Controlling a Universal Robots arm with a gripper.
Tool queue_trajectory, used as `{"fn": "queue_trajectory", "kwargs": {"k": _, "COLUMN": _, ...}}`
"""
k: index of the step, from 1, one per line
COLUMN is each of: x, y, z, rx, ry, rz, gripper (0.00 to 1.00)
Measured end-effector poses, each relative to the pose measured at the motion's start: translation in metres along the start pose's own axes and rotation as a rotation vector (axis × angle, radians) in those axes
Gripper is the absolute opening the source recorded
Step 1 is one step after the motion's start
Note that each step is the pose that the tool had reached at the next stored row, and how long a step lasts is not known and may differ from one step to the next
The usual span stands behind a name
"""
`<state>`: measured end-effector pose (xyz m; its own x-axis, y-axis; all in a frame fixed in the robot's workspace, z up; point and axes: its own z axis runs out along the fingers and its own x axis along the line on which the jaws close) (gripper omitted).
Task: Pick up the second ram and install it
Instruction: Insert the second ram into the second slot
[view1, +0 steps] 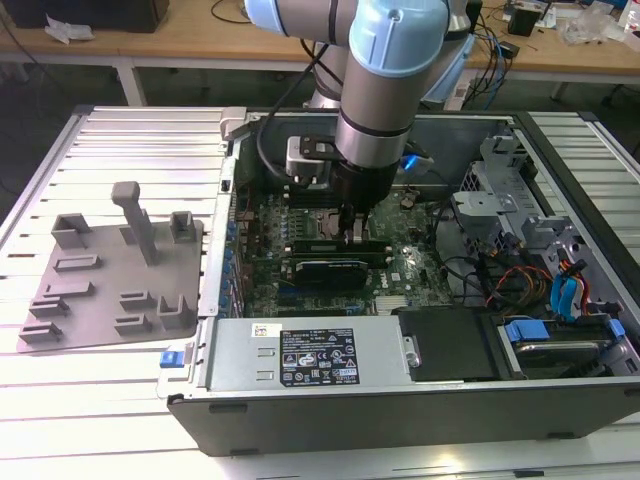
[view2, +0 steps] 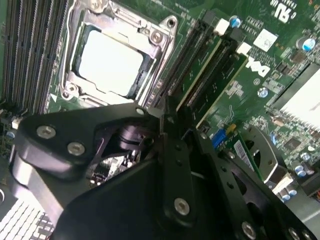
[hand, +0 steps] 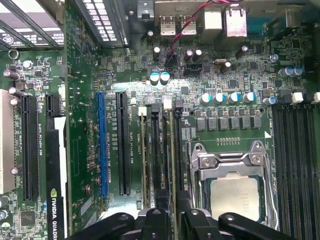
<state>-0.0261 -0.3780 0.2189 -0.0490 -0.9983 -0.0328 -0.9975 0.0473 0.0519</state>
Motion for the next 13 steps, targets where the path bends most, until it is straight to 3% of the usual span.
{"fn": "queue_trajectory", "kwargs": {"k": 1, "x": -0.0001, "y": 0.0002, "z": -0.004, "rx": 0.0001, "ry": 0.0009, "rz": 0.0, "gripper": 0.19}}
{"fn": "queue_trajectory", "kwargs": {"k": 4, "x": -0.003, "y": 0.0018, "z": -0.0326, "rx": 0.0008, "ry": 0.0116, "rz": 0.001, "gripper": 0.19}}
{"fn": "queue_trajectory", "kwargs": {"k": 6, "x": -0.0041, "y": 0.0023, "z": -0.0419, "rx": 0.0011, "ry": 0.0186, "rz": 0.001, "gripper": 0.08}}
{"fn": "queue_trajectory", "kwargs": {"k": 13, "x": -0.0045, "y": 0.0029, "z": -0.0533, "rx": 0.0012, "ry": 0.0198, "rz": 0.001, "gripper": 0.08}}
